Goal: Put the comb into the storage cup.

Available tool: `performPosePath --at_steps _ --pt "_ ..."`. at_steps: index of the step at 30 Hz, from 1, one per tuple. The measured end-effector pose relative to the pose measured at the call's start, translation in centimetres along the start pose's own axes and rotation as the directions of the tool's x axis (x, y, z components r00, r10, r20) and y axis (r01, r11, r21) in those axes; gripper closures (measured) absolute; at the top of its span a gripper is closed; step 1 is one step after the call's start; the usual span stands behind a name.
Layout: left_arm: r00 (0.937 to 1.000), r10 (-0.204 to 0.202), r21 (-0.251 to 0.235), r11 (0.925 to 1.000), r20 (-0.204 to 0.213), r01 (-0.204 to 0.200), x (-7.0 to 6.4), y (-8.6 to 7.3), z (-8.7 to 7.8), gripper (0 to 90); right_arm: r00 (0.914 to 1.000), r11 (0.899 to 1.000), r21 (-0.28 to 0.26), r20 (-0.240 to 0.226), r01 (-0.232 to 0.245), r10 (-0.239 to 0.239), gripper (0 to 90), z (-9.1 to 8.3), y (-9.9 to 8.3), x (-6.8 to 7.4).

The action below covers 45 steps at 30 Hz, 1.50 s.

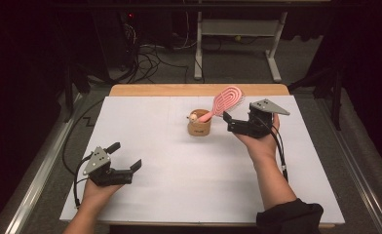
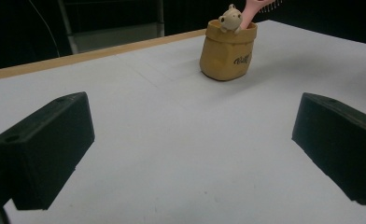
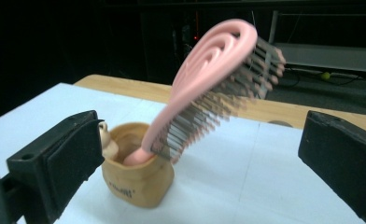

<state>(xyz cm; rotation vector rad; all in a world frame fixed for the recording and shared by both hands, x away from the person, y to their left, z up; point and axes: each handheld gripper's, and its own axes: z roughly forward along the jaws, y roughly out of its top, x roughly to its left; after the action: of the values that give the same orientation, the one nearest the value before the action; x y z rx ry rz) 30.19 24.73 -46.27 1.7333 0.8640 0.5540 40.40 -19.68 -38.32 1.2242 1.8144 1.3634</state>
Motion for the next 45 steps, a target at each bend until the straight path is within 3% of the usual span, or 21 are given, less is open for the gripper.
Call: performPosePath --at_steps 15,24,45 --pt "0.9999 -0.008 0.005 1.0000 -0.006 0.008 0.1 -0.2 0.2 0.0 0.9992 0.997 0.072 -0.001 0.040 -0.040 0.4 -1.5 -6.1 -0.9" --pt "1.0000 -0.004 0.003 1.0000 -0.004 0.004 -0.1 -0.2 0.1 0.0 0.9986 0.998 0.042 -0.004 0.052 -0.052 0.5 -4.8 -8.6 -1.3" --pt "0.9998 0.013 -0.023 0.9996 -0.016 -0.013 -0.4 0.0 -0.3 0.0 0.9989 0.999 -0.032 0.027 0.038 -0.038 0.4 -13.2 -11.8 -3.6"
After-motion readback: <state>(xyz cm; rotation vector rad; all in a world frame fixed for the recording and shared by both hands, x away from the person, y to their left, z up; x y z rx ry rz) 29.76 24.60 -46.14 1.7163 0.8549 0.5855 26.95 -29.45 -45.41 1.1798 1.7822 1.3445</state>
